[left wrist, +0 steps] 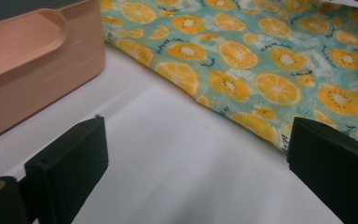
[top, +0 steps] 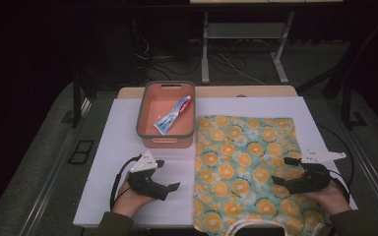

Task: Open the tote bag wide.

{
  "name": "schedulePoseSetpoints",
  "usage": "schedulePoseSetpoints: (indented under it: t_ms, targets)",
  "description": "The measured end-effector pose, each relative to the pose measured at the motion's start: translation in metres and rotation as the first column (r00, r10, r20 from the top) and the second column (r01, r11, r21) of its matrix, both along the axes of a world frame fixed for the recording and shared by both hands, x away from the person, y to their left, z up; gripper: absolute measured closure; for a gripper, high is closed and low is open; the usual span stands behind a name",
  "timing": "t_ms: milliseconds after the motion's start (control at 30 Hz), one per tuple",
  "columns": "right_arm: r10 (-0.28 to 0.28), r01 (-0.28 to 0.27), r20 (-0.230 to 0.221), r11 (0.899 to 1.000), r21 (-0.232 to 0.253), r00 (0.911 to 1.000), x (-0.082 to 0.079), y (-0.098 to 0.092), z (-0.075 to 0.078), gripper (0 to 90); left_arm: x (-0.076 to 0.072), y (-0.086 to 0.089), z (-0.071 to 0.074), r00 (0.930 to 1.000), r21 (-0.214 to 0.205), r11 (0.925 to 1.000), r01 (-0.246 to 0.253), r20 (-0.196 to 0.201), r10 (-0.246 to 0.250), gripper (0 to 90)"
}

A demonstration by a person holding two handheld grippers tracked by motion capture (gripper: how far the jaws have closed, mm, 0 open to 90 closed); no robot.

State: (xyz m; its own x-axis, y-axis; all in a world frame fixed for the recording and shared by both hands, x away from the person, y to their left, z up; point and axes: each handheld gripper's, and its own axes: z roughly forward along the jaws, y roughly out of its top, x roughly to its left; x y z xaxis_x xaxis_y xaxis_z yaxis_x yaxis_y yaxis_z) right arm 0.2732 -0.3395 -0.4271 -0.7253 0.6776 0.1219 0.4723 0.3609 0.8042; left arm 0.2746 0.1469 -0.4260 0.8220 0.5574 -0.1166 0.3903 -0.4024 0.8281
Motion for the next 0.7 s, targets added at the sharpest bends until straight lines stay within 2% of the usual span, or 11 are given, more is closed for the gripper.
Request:
schedulePoseSetpoints:
  t_ms: [67, 167, 333, 533, 600, 700]
  targets:
    - [0.000, 0.000, 0.001, 1.000, 0.001, 1.0000, 0.000, 0.000, -0.001, 11.6, 0.002, -0.008, -0.002, 0.9997, -0.016, 0.9998, 0.011, -0.021, -0.011, 5.5]
    - [0.000, 0.000, 0.001, 1.000, 0.000, 1.0000, 0.000, 0.000, -0.001, 11.6, 0.003, -0.015, -0.004, 0.9994, -0.010, 0.9998, 0.017, -0.029, -0.018, 7.1]
    - [-0.001, 0.001, 0.001, 1.000, -0.002, 1.0000, 0.000, 0.000, -0.001, 11.6, 0.005, -0.034, -0.008, 0.9988, -0.023, 0.9992, 0.032, -0.037, -0.033, 13.8]
    - [-0.004, 0.004, 0.004, 1.000, -0.005, 1.0000, 0.000, 0.000, 0.000, 11.6, 0.008, -0.061, -0.017, 0.9970, 0.024, 0.9987, 0.045, -0.064, -0.043, 16.8]
    - [-0.003, 0.003, 0.004, 1.000, -0.005, 1.0000, 0.000, 0.000, -0.001, 11.6, 0.009, -0.068, -0.020, 0.9964, 0.062, 0.9963, 0.060, -0.063, -0.056, 19.8]
    - [-0.001, 0.001, 0.004, 1.000, -0.008, 1.0000, 0.000, 0.000, -0.001, 11.6, 0.010, -0.074, -0.024, 0.9942, 0.070, 0.9949, 0.073, -0.084, -0.067, 26.7]
